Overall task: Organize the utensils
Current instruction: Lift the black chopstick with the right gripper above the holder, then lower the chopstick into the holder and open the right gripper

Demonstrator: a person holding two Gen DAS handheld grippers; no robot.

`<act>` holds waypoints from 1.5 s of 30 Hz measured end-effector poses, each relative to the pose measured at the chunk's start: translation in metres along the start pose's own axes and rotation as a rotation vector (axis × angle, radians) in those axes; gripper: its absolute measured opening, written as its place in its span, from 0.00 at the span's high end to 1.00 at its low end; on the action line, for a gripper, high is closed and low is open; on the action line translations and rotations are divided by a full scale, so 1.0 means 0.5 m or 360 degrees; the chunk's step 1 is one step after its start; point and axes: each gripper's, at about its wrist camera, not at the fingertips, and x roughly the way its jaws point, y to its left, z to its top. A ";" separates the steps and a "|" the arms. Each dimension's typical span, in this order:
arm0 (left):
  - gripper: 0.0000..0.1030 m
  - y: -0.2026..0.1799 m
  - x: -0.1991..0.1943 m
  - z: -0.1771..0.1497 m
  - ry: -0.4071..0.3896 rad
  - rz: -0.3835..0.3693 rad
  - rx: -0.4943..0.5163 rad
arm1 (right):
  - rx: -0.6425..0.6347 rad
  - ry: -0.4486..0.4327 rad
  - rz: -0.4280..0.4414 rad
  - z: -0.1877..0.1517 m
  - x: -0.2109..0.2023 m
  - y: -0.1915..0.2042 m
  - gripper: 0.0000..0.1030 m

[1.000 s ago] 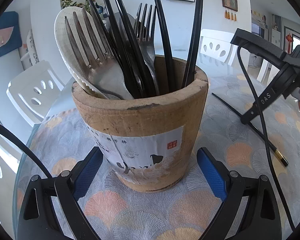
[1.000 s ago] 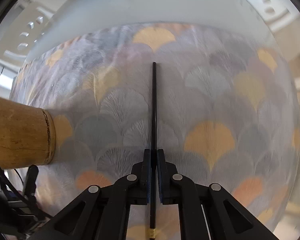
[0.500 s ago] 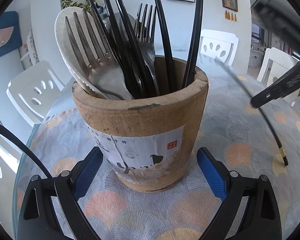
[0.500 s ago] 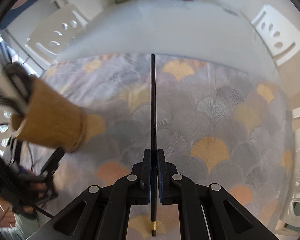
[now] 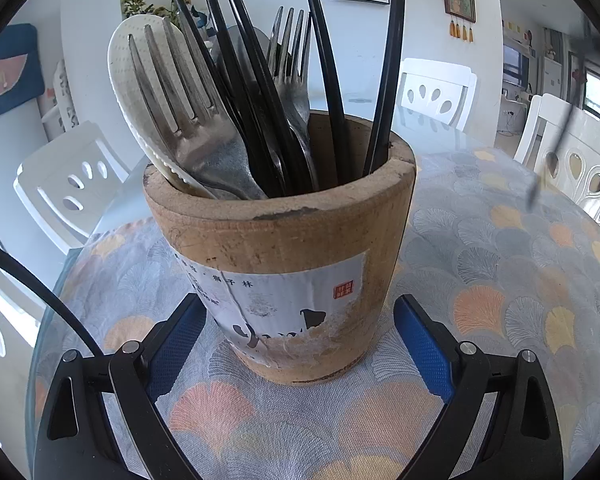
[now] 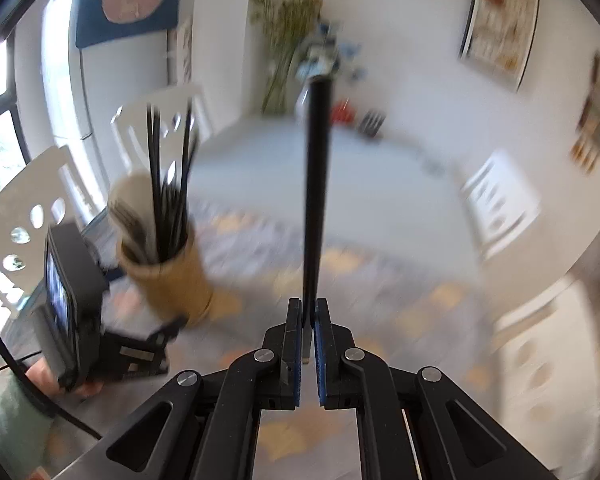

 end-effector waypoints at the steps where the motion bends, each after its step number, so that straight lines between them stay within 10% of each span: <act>1: 0.08 -0.001 0.001 0.000 0.0002 0.0007 0.0006 | -0.0028 -0.0084 -0.0049 0.016 -0.019 0.003 0.95; 6: 0.08 -0.002 0.001 -0.001 0.0005 0.0017 0.0013 | 0.0058 -0.0357 -0.0088 0.086 -0.101 -0.011 0.95; 13: 0.08 -0.002 0.000 -0.002 0.0005 0.0018 0.0014 | 0.0173 -0.0601 0.0193 0.185 -0.203 0.014 0.95; 32: 0.08 -0.003 -0.001 0.000 0.0007 0.0009 -0.0007 | 0.0141 -0.0657 0.0480 0.283 -0.192 0.122 0.95; 45: 0.08 -0.002 -0.001 0.000 0.0007 0.0001 -0.0006 | 0.0194 -0.0397 0.0533 0.264 -0.064 0.142 0.95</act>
